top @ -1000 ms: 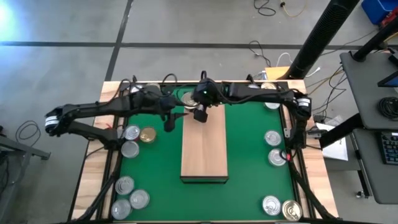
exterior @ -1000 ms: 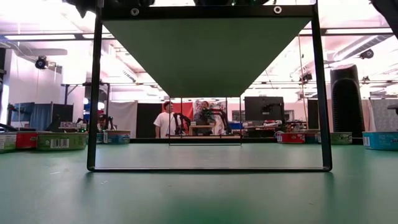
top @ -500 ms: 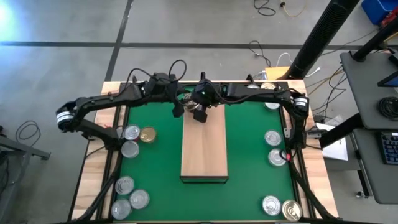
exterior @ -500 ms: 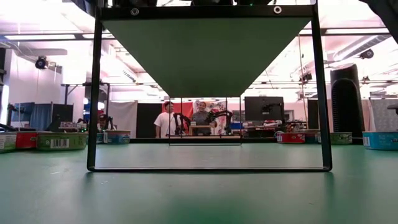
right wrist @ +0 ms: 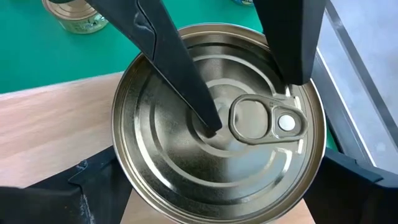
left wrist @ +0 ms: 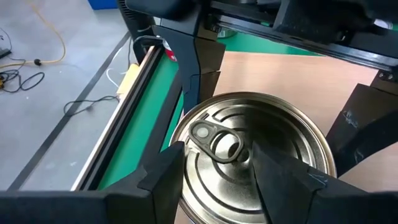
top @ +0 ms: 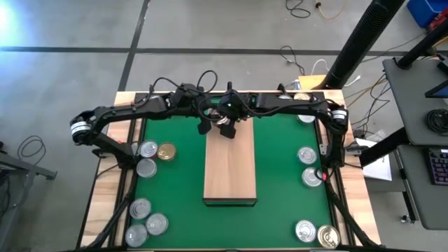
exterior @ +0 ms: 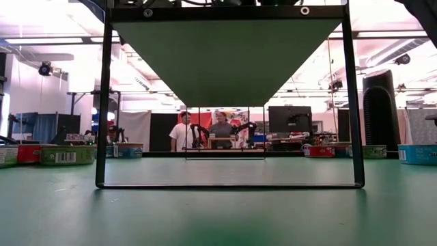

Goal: Stack canned seafood by type on shelf
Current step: Put the blue pink tuna can on the shelf

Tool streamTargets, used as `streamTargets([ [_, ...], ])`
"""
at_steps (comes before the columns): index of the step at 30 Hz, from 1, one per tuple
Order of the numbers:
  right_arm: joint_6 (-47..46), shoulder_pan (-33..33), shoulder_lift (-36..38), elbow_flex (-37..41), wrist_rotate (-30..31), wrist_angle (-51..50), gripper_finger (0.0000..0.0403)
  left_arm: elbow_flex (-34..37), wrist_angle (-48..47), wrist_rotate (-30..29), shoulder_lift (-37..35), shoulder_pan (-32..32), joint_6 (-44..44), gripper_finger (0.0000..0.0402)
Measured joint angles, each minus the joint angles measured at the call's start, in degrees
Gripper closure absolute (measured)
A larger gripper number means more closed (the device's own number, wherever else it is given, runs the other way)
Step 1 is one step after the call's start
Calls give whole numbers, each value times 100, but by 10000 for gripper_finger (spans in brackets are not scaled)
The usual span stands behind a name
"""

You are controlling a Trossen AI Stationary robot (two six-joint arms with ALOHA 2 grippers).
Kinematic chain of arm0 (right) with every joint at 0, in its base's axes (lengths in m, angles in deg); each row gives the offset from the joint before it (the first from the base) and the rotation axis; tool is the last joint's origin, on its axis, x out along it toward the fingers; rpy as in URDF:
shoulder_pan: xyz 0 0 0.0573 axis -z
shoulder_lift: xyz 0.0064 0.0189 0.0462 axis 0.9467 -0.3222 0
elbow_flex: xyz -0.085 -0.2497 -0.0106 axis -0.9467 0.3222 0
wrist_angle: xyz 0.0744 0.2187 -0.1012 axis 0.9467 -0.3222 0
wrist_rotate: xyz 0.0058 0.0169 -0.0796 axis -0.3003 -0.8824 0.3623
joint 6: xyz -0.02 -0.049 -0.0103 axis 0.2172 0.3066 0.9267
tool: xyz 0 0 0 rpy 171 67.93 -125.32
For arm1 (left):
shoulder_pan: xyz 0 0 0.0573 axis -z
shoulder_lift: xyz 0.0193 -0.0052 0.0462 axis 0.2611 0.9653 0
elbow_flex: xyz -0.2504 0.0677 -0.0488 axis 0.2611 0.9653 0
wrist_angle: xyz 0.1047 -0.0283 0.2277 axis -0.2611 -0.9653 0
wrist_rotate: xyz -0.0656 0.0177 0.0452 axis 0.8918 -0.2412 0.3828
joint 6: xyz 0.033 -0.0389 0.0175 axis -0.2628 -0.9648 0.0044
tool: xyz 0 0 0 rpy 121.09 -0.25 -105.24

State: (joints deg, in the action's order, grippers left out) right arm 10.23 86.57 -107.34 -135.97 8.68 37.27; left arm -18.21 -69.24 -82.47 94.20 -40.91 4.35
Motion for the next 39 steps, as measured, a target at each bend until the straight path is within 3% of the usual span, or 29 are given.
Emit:
streamTargets([
  [24,50,-1,111,0,-406,-415,29,35,-2,4,-90,9,27,226],
  [32,239,-37,104,11,-547,-434,7,70,404,543,-392,14,53,225],
  [39,230,-26,100,15,-492,-355,4,175,817,769,-209,35,66,225],
])
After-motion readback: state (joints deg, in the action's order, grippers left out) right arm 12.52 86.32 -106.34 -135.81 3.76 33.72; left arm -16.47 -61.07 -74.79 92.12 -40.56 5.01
